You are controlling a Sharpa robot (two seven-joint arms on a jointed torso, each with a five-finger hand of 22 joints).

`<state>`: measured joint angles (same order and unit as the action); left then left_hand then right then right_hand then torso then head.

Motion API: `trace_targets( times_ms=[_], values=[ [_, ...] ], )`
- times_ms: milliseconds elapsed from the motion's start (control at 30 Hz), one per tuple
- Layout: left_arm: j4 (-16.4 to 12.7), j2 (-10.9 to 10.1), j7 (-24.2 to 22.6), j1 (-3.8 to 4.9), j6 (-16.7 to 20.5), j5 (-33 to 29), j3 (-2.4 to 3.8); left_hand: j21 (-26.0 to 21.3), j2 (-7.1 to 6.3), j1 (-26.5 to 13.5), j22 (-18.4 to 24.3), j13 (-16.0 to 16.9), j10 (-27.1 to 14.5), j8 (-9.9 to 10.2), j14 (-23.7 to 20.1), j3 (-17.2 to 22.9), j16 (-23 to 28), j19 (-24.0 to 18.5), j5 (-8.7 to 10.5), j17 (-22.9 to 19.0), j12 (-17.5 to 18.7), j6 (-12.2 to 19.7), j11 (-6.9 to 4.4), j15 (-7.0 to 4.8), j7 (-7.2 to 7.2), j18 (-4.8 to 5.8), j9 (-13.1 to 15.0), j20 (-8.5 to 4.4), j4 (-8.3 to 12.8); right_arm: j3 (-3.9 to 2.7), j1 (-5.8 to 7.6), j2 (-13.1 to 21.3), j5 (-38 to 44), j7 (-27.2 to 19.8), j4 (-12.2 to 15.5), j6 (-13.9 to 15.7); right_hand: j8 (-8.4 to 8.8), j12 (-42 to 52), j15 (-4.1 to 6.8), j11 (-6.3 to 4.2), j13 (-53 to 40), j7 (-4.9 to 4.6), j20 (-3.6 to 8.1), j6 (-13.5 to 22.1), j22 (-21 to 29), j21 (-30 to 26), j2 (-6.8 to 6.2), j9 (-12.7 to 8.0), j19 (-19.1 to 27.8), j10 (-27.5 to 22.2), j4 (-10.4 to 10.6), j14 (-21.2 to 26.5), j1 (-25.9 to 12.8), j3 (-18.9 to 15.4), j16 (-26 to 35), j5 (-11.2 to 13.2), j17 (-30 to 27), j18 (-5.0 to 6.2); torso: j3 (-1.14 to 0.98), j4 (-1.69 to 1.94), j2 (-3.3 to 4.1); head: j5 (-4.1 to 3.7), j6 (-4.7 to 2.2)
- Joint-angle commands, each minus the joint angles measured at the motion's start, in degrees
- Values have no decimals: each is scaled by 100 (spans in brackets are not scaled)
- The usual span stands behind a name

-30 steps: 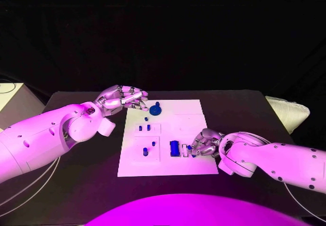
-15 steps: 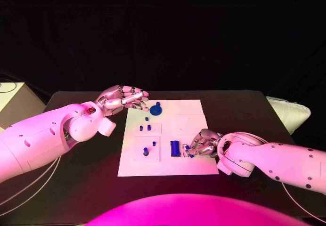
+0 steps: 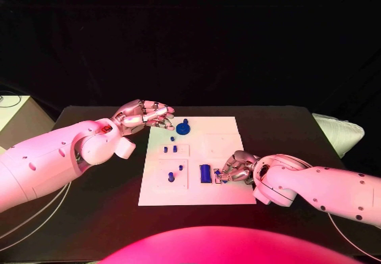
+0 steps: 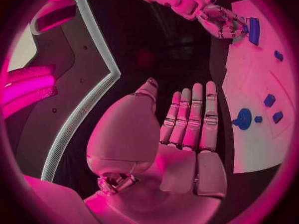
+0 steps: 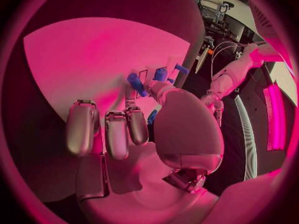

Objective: Assemble the parts on the task board

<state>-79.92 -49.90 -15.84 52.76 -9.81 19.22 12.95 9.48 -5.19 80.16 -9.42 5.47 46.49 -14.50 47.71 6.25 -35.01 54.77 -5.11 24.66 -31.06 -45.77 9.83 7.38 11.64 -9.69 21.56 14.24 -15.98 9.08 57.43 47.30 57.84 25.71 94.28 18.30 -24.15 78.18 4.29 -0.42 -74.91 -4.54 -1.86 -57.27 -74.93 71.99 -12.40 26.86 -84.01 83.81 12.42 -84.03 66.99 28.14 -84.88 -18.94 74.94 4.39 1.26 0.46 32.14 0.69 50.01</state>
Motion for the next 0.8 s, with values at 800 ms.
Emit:
trace_targets(
  times_ms=[800],
  values=[
    [23, 11, 28, -3, -184, 7, 3, -33, 26, 24, 12, 5, -16, -10, 10, -26, 31, 36, 26, 9, 28, -5, 27, 24, 133, -80, -6, -2, -5, 1, 40, -109, -142, 130, -55, -258, -54, 106, 9, -13, -831, 72, 27, -123, -622, 68, 76, 26, -255, 103, 188, -437, -478, -62, -47, 251, 740, -115, -3, -3, -2, 15, -1]
  ],
)
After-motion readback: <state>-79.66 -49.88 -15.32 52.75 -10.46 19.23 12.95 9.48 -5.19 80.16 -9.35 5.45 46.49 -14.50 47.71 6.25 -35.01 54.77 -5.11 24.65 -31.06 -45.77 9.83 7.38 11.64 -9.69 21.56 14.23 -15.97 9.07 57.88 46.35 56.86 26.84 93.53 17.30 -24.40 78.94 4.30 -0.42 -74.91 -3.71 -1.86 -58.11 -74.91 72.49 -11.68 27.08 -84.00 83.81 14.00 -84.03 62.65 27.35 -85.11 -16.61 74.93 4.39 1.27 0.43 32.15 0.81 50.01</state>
